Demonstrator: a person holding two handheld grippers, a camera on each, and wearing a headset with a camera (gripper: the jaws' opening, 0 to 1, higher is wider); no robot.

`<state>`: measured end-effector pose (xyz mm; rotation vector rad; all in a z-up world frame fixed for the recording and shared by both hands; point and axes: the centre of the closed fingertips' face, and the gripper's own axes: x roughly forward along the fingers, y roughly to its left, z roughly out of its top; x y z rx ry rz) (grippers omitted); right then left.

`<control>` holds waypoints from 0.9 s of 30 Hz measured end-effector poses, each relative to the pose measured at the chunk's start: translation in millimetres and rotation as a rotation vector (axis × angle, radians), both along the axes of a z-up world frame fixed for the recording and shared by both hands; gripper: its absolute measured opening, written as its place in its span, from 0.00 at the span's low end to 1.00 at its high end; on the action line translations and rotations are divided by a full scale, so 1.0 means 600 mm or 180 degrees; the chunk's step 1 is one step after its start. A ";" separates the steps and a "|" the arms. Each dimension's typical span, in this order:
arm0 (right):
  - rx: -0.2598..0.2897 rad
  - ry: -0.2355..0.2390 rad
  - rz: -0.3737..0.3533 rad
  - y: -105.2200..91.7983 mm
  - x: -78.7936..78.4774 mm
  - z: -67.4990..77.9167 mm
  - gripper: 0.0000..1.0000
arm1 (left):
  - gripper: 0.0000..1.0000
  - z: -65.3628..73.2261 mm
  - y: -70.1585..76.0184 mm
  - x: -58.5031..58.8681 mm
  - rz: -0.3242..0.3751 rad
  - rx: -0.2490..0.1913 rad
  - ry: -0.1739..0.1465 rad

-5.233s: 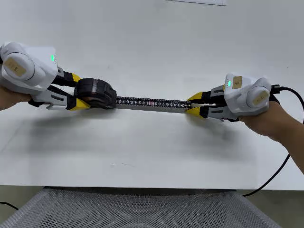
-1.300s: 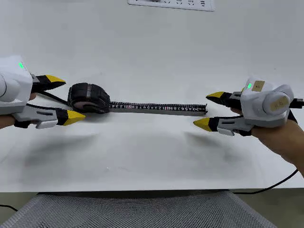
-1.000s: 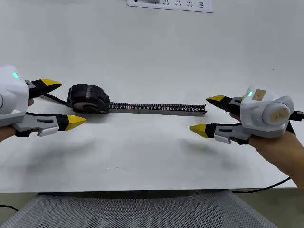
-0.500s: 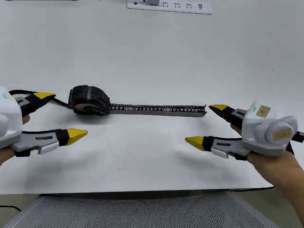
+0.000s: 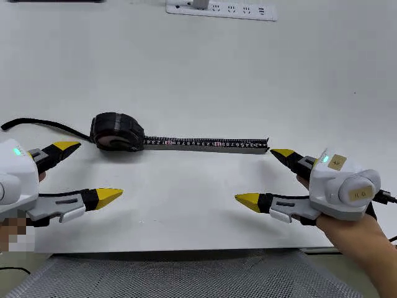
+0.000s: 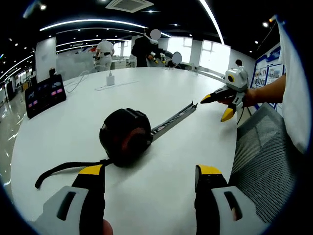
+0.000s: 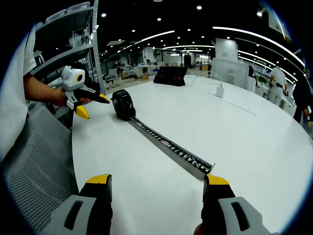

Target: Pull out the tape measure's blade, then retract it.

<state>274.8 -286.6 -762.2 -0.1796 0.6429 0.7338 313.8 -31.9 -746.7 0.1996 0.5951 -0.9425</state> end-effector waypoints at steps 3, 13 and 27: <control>0.0022 0.0009 -0.0020 0.001 -0.005 -0.001 0.76 | 0.75 -0.005 0.000 -0.009 0.0011 -0.0016 0.0022; 0.0027 0.0059 -0.0076 -0.003 -0.018 -0.010 0.85 | 0.84 -0.015 0.005 -0.031 0.0035 -0.0069 0.0144; 0.0028 0.0095 -0.0114 -0.008 -0.028 -0.020 0.90 | 0.87 -0.019 0.008 -0.031 0.0047 -0.0027 0.0127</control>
